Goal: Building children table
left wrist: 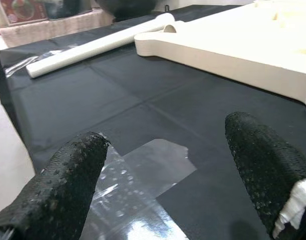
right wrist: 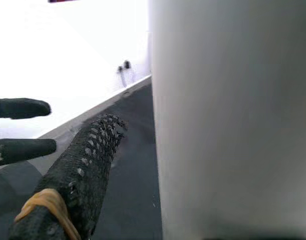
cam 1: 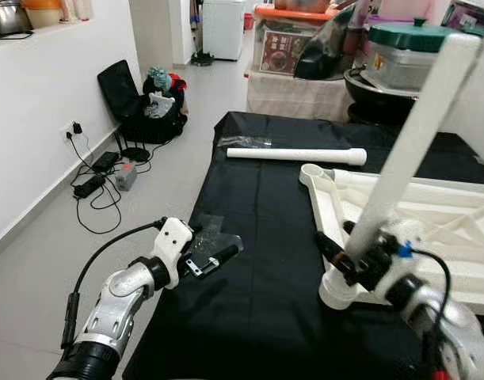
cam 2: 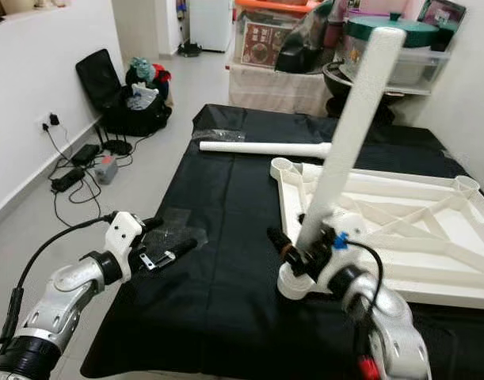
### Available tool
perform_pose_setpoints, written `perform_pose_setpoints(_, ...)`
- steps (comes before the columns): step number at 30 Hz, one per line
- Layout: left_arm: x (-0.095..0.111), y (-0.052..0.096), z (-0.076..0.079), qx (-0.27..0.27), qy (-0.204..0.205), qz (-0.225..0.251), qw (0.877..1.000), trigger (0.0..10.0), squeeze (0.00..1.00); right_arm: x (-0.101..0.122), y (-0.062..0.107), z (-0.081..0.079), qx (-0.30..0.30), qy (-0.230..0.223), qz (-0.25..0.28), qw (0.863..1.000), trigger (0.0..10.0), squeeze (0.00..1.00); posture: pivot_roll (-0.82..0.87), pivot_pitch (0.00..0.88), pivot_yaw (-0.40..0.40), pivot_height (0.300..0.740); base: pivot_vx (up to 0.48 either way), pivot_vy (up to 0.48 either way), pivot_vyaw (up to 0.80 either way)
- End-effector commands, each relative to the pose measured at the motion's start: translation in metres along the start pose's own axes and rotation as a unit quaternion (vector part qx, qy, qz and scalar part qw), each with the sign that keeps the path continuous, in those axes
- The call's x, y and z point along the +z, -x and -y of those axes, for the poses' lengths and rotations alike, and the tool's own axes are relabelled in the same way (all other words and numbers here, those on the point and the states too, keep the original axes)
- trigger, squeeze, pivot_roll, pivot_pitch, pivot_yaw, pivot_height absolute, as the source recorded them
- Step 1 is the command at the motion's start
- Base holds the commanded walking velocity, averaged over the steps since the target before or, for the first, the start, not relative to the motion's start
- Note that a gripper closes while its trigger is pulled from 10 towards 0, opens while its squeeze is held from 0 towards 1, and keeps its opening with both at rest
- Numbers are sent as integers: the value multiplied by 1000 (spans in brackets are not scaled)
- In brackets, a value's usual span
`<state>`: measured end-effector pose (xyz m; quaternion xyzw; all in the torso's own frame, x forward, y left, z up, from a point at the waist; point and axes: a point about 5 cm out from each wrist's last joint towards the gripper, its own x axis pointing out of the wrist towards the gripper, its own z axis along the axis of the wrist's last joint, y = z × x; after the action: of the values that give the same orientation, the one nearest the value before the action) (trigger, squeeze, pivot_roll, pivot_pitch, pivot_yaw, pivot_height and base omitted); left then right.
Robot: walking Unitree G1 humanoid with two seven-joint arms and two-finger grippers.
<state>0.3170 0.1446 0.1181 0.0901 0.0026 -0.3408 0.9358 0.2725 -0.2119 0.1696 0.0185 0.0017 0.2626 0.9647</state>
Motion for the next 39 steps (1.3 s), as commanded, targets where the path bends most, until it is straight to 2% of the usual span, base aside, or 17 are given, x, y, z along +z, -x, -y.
perform_pose_setpoints(1,0,-3,1,-2,-3,0,1000,10000,0,7,-15,-3,49,14,10,999,10000,0,15,0,-91,740,0,0,0)
perform_pose_setpoints(3,1,-4,3,-2,-2,3,1000,10000,0,13,-27,-1,60,18,20,998,10000,0,33,0,-103,740,0,0,0)
perform_pose_setpoints(8,1,-4,4,-3,-1,5,1000,10000,0,16,-35,-1,65,19,27,997,10000,0,36,0,-105,740,0,0,0)
perform_pose_setpoints(9,-1,0,4,2,0,3,1000,10000,0,15,-41,-6,70,5,41,997,0,0,54,0,-117,740,0,0,0)
perform_pose_setpoints(16,-5,6,2,9,-1,-4,1000,10000,0,11,-44,-12,70,-6,56,996,0,0,55,0,-118,740,0,0,0)
perform_pose_setpoints(21,-6,7,1,10,-2,-6,1000,10000,0,-2,-35,-7,32,7,40,999,0,0,31,0,-106,740,0,0,0)
perform_pose_setpoints(22,-5,4,3,4,-2,-4,1000,10000,0,-11,-27,9,-116,15,17,993,0,0,7,0,-85,740,0,0,0)
perform_pose_setpoints(23,-4,2,4,0,-2,-3,1000,10000,0,-17,-19,20,-222,22,1,975,0,0,7,0,-85,740,0,0,0)
perform_pose_setpoints(24,-4,0,5,-3,-2,-2,1000,10000,0,-27,1,34,-389,40,-38,920,0,0,-3,0,-79,740,0,0,0)
perform_pose_setpoints(25,-3,0,5,-5,-2,-1,1000,10000,0,-33,17,41,-491,55,-64,867,0,0,-3,0,-79,740,0,0,0)
perform_pose_setpoints(26,-3,0,5,-5,-2,-1,1000,10000,0,-33,17,41,-491,55,-64,867,0,0,-3,0,-79,740,0,0,0)
perform_pose_setpoints(27,-3,-1,5,-5,-2,-2,1000,10000,0,-38,29,40,-545,72,-81,831,0,0,-4,0,-76,740,0,0,0)
perform_pose_setpoints(29,-3,-1,5,-5,-2,-2,1000,10000,0,-38,29,40,-545,72,-81,831,0,0,-4,0,-76,740,0,0,0)
perform_pose_setpoints(30,-3,-1,5,-4,-1,-2,1000,10000,0,-44,39,34,-586,70,-89,802,0,0,-11,0,-70,740,0,0,0)
perform_pose_setpoints(32,-3,-2,6,-6,-1,-1,1000,10000,0,-50,40,28,-595,58,-97,796,0,0,-8,0,-71,740,0,0,0)
perform_pose_setpoints(36,-2,-2,8,-7,0,0,1000,10000,0,-55,35,22,-595,48,-103,796,0,0,10,0,-81,740,0,0,0)
perform_pose_setpoints(39,-2,0,7,-4,-1,0,1000,10000,0,-52,25,21,-581,47,-102,806,0,0,11,0,-83,740,0,0,0)
